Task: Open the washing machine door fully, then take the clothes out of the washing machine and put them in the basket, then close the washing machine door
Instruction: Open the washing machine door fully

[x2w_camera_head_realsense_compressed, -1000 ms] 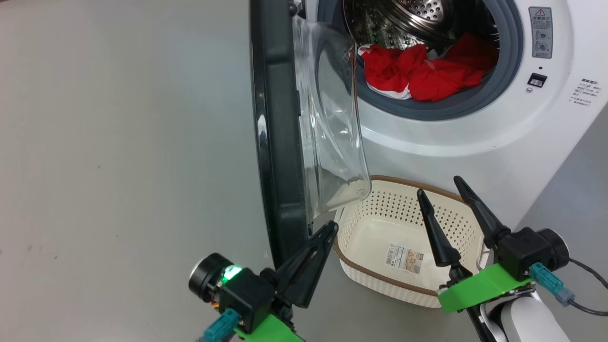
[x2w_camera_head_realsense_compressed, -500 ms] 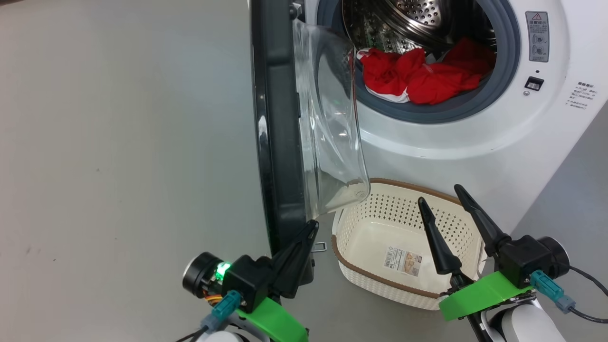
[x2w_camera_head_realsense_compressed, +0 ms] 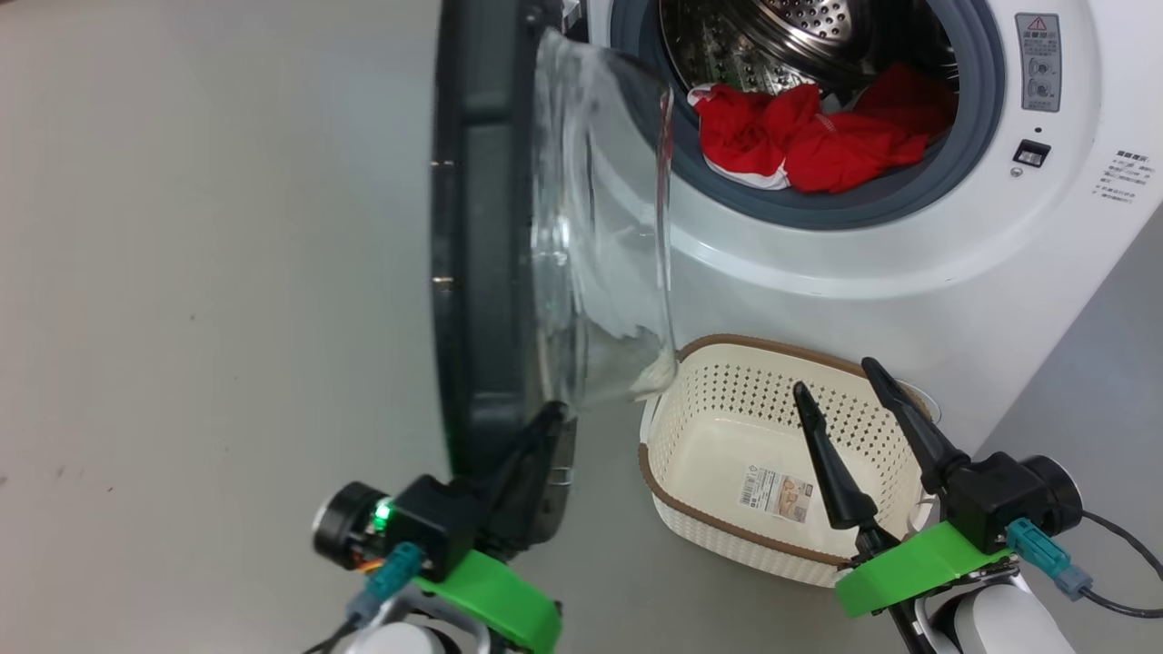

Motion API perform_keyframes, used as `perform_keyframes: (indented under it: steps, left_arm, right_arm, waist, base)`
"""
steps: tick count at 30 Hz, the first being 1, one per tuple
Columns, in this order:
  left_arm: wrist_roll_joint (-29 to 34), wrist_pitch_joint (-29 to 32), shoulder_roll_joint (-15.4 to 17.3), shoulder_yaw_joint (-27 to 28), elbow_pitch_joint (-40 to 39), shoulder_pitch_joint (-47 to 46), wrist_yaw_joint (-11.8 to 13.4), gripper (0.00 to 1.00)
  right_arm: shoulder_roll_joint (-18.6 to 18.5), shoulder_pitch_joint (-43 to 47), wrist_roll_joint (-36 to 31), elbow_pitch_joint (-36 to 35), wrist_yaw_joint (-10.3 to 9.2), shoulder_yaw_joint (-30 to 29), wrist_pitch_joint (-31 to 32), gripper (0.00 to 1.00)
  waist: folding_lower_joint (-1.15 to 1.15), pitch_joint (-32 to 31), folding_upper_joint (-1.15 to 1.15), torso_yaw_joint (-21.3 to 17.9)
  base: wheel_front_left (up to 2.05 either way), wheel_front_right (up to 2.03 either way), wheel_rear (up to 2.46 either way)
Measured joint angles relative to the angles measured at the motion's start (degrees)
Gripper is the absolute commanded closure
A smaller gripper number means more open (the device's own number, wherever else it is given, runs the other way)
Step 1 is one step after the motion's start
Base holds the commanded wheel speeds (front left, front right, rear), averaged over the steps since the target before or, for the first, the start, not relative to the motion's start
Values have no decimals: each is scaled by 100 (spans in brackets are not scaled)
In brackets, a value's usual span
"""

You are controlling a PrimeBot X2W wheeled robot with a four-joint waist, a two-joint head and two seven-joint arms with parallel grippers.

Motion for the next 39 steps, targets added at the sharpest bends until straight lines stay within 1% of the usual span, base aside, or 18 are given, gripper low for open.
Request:
perform_keyframes:
  steps: [6, 10, 22, 27, 39]
  left_arm:
    - [-110, -43, 171, 370, -1, 36, 245, 100]
    - [-189, -92, 237, 506, -13, 48, 367, 100]
    - [-319, -202, 430, 940, -22, 119, 631, 100]
    - [-432, -229, 448, 1154, 23, 118, 788, 100]
    - [-744, -401, 461, 1631, 357, 8, 878, 100]
  right_arm:
    - [-1, -4, -1, 49, 0, 45, 0, 0]
    - [-1, -13, -3, 79, 0, 129, 0, 0]
    - [-2, -20, -60, 129, 0, 159, 0, 0]
    - [-2, -21, -120, 104, 0, 153, 54, 0]
    - [-4, -21, -314, -59, 0, 143, 207, 0]
  waist:
    - [0, 58, 0, 16]
    - [0, 95, 0, 26]
    - [0, 184, 0, 37]
    - [0, 237, 0, 40]
    - [0, 383, 0, 50]
  base:
    - [0, 0, 0]
    - [0, 0, 0]
    - [0, 0, 0]
    - [0, 0, 0]
    - [0, 0, 0]
